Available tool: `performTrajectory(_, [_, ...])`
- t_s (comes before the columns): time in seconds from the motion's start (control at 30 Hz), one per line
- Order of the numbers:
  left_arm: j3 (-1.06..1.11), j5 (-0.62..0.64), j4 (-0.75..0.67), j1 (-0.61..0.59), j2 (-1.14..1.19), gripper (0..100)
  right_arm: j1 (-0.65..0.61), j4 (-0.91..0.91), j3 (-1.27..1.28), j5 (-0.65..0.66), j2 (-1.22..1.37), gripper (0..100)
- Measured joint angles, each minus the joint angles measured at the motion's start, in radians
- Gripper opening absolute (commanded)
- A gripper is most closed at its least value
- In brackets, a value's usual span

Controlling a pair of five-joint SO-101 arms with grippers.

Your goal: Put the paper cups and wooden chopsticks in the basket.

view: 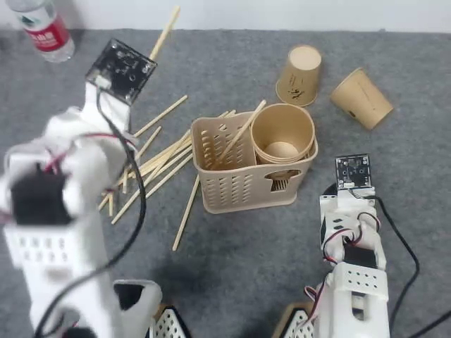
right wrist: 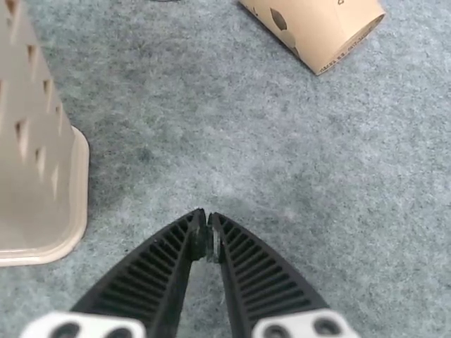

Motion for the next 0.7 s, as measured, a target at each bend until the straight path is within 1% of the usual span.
performTrajectory(0.1, [0.000,0.210,-0.075,0.112,-0.086,1,-0.002,0.000,0.000,0.000,0.000,1.5])
performTrajectory(0.23, [0.060,0.508,-0.224,0.235,-0.160,1,0.000,0.000,0.000,0.000,0.000,1.5])
performTrajectory(0.3, [0.127,0.603,-0.316,0.290,-0.173,1,0.000,0.000,0.000,0.000,0.000,1.5])
performTrajectory(0.4, [0.278,0.640,-0.482,0.362,-0.219,1,-0.002,0.000,0.000,0.000,0.000,1.5])
performTrajectory(0.47, [0.410,0.644,-0.615,0.384,-0.269,1,0.000,0.000,0.000,0.000,0.000,1.5])
performTrajectory(0.6, [0.723,0.649,-0.953,0.393,-0.381,1,0.000,0.000,0.000,0.000,0.000,1.5])
performTrajectory(0.7, [0.959,0.652,-1.212,0.377,-0.431,1,-0.002,0.000,0.000,0.000,0.000,1.5])
